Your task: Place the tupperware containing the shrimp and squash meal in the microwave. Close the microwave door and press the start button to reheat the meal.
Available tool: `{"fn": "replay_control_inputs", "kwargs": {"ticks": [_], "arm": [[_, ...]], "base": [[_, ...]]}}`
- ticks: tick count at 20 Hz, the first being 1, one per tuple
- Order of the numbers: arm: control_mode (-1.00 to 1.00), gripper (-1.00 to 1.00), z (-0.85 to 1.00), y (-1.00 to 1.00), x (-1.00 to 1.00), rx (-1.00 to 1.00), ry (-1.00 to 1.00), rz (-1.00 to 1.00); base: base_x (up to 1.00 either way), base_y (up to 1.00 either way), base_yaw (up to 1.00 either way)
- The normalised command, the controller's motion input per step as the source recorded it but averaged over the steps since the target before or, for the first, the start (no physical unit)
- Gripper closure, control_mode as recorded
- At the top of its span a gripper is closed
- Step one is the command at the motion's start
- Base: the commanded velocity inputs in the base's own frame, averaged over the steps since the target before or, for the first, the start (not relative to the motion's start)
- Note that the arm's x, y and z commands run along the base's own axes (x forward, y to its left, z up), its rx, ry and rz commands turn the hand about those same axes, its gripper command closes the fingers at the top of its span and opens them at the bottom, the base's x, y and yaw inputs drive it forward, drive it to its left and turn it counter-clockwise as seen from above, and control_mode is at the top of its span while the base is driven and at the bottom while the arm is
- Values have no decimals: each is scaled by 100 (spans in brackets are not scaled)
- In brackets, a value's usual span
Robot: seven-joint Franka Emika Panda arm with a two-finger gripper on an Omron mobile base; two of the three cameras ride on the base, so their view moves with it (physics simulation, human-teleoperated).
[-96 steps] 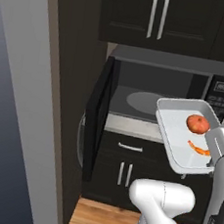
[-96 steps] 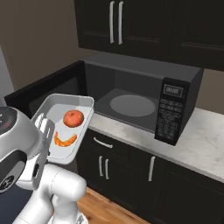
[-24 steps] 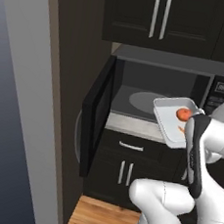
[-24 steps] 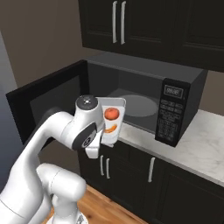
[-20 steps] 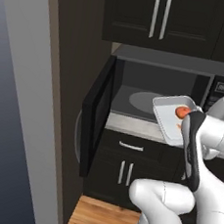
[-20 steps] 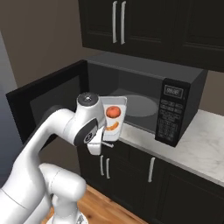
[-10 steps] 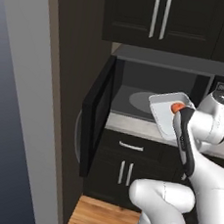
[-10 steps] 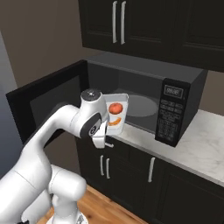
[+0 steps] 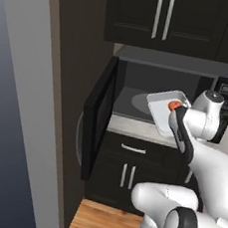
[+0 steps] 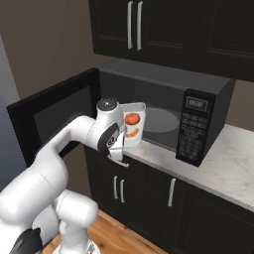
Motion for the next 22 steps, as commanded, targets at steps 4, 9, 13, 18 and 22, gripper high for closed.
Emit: {"fn": "replay_control_inputs", "kwargs": {"ticks": [4, 9, 13, 18, 22], "arm": [[-100, 100, -8, -11, 48, 0, 0, 2], [-100, 100, -9, -17, 45, 0, 0, 1], [-100, 100, -7, -19, 41, 0, 0, 0], [-100, 100, -7, -19, 35, 0, 0, 0], [-100, 100, -18, -14, 32, 0, 0, 0]], "base": [[0, 0, 0], [0, 0, 0], [0, 0, 0], [0, 0, 0], [0, 0, 0]]}}
